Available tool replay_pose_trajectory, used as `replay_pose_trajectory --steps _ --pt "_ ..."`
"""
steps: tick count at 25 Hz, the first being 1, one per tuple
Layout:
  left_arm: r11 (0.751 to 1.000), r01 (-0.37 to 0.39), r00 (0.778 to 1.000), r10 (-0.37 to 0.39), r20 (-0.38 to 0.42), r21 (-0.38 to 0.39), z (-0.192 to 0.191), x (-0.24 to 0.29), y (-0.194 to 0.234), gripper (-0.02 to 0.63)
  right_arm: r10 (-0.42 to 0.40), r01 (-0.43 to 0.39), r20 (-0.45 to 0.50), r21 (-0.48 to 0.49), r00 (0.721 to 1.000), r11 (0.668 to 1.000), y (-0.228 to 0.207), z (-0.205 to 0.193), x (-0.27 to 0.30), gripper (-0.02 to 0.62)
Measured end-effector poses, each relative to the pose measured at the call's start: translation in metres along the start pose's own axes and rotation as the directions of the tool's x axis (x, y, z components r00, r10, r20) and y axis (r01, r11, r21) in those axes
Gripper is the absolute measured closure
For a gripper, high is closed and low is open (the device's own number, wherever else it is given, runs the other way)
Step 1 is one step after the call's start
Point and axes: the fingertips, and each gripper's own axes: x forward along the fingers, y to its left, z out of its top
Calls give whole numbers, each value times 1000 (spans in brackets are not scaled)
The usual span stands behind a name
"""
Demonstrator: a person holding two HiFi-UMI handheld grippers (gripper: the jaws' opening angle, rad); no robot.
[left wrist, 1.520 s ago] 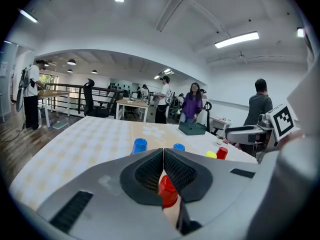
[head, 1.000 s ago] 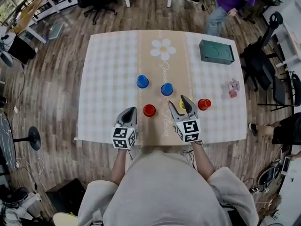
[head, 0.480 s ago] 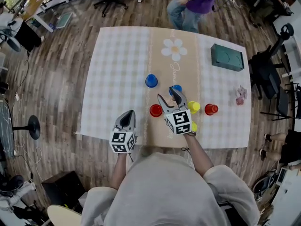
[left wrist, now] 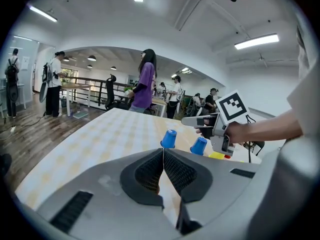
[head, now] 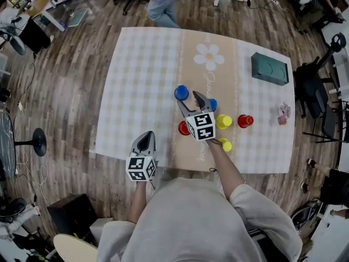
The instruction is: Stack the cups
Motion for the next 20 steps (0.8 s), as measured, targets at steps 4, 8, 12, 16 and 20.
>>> replay_pose_trajectory --steps 4,8,12,16,20 --pt "1000 -7 1000 7 -3 -4 -3 -3 6 592 -1 1 -46 -11 999 1000 -3 -15 15 328" --pt "1000 -14 1000 14 -2 -4 -3 -6 9 592 -4 3 -93 -5 996 1000 -8 -31 27 328" --pt "1000 -21 1000 21 -11 -8 -5 -10 12 592 -2 1 -125 -9 992 1000 -10 -39 43 328" --pt "999 -32 999 32 -15 -13 -6 -14 14 592 -4 4 -171 -2 985 1000 -16 -49 60 331" --pt "999 -48 999 48 -16 -15 -8 -19 17 592 -10 10 -204 0 979 1000 -21 -59 70 339"
